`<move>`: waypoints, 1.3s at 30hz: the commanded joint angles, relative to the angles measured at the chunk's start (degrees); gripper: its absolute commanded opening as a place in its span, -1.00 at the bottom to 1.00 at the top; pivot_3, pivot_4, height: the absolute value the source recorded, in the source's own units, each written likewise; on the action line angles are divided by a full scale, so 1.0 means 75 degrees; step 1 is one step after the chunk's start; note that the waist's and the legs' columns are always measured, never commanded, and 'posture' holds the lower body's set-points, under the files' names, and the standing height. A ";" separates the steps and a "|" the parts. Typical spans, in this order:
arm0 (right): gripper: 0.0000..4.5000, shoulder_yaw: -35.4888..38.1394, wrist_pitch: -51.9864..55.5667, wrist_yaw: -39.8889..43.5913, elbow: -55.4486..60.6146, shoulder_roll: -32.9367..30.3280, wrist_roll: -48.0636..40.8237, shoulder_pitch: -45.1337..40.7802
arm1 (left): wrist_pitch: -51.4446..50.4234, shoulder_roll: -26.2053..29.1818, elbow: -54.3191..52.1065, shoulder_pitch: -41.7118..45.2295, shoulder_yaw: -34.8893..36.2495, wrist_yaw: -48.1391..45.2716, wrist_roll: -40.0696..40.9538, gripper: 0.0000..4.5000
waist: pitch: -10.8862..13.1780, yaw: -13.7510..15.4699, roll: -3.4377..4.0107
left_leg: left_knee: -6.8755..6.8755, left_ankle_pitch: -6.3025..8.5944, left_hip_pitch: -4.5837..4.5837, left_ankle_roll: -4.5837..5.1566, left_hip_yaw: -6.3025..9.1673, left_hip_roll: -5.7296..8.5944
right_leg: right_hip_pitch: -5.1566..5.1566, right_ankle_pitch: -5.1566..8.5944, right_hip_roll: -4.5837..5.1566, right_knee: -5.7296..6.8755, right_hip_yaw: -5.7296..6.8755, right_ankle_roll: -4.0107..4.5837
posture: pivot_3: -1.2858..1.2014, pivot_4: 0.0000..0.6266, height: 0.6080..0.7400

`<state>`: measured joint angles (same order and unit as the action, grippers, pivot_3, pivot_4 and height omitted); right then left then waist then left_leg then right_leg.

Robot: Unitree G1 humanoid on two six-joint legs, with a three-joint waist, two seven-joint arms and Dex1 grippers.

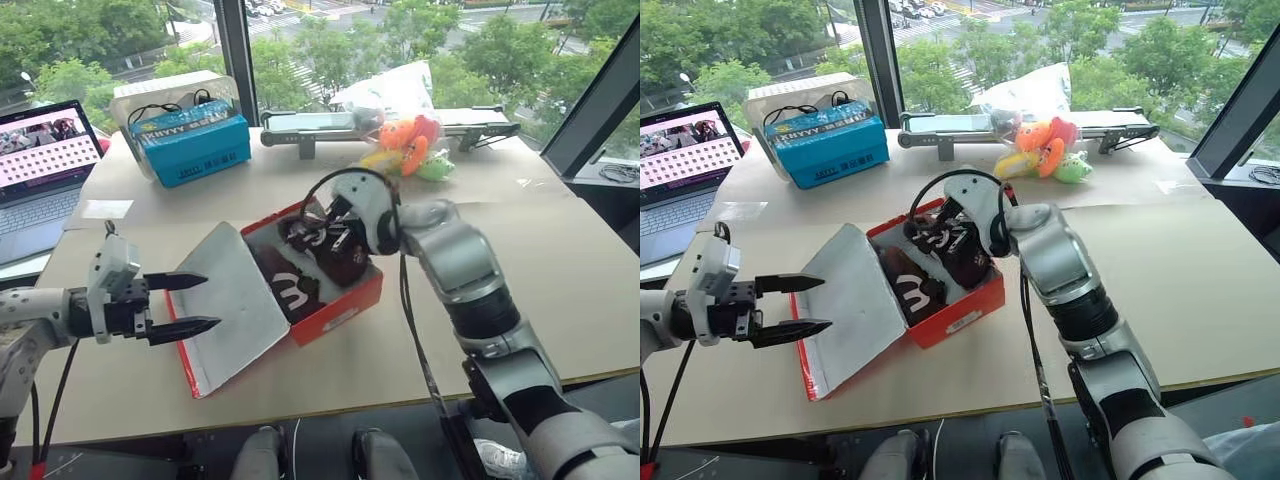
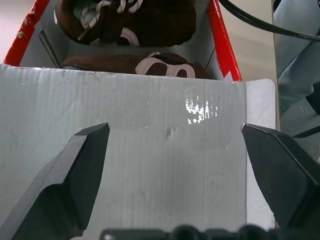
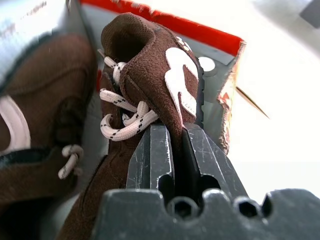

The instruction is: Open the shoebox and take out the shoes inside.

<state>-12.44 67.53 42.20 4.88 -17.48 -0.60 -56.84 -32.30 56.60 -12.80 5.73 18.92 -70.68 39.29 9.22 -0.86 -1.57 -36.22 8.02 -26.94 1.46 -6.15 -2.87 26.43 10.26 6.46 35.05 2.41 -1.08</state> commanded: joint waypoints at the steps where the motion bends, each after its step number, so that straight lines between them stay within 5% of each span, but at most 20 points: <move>1: -0.92 0.1923 0.0674 -0.0361 0.0105 0.0222 -0.0817 -0.1110 | 0.0210 0.0028 -0.0025 0.0180 0.0029 -0.0067 -0.0036 1.00 | 0.0005 0.0001 0.0006 | 0.0000 0.0000 -0.0007 0.0000 0.0000 0.0000 | 0.0008 -0.0002 0.0000 -0.0001 -0.0001 0.0002 | 0.03 -0.52 0.95; 10: -0.92 0.4404 0.1258 -0.1570 -0.1092 0.0332 -0.1738 -0.1462 | 0.0285 0.0051 0.0082 0.0280 -0.0035 -0.0137 -0.0134 1.00 | 0.0006 0.0006 0.0008 | -0.0002 0.0000 -0.0010 -0.0001 -0.0001 0.0002 | 0.0000 -0.0014 0.0000 -0.0006 0.0002 -0.0006 | 0.03 -0.52 0.95; 20: -0.92 0.3726 0.0582 -0.1896 -0.1297 0.0036 -0.1824 -0.0017 | 0.0310 0.0111 0.0180 0.0391 -0.0088 -0.0202 -0.0170 1.00 | 0.0012 -0.0051 0.0018 | -0.0004 -0.0003 -0.0005 0.0003 -0.0002 0.0002 | -0.0001 -0.0016 -0.0004 0.0001 -0.0005 -0.0011 | 0.03 -0.52 0.95; 31: -0.92 0.4098 -0.0010 -0.2118 -0.1607 -0.0061 -0.2386 -0.0089 | 0.0310 0.0092 0.0185 0.0461 -0.0148 -0.0230 -0.0200 1.00 | 0.0012 -0.0072 0.0019 | -0.0004 -0.0004 0.0005 0.0005 -0.0001 0.0001 | -0.0010 -0.0014 -0.0007 0.0000 -0.0006 -0.0030 | 0.03 -0.52 0.95; 39: -0.92 0.3027 -0.2263 -0.1948 -0.3896 -0.1132 -0.1459 -0.0249 | 0.0308 0.0068 0.0249 0.0591 -0.0274 -0.0271 -0.0215 1.00 | 0.0012 -0.0024 0.0019 | -0.0008 -0.0003 0.0012 0.0004 -0.0001 0.0005 | -0.0021 0.0020 -0.0005 -0.0004 -0.0006 -0.0038 | 0.03 -0.52 0.95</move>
<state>11.26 55.91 27.52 -20.41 -23.49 -14.14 -56.42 -31.06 56.63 -10.47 9.07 16.66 -72.29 37.86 9.31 -1.05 -1.43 -36.29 8.00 -26.84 1.49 -6.16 -2.83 26.26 10.42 6.43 35.02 2.36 -1.39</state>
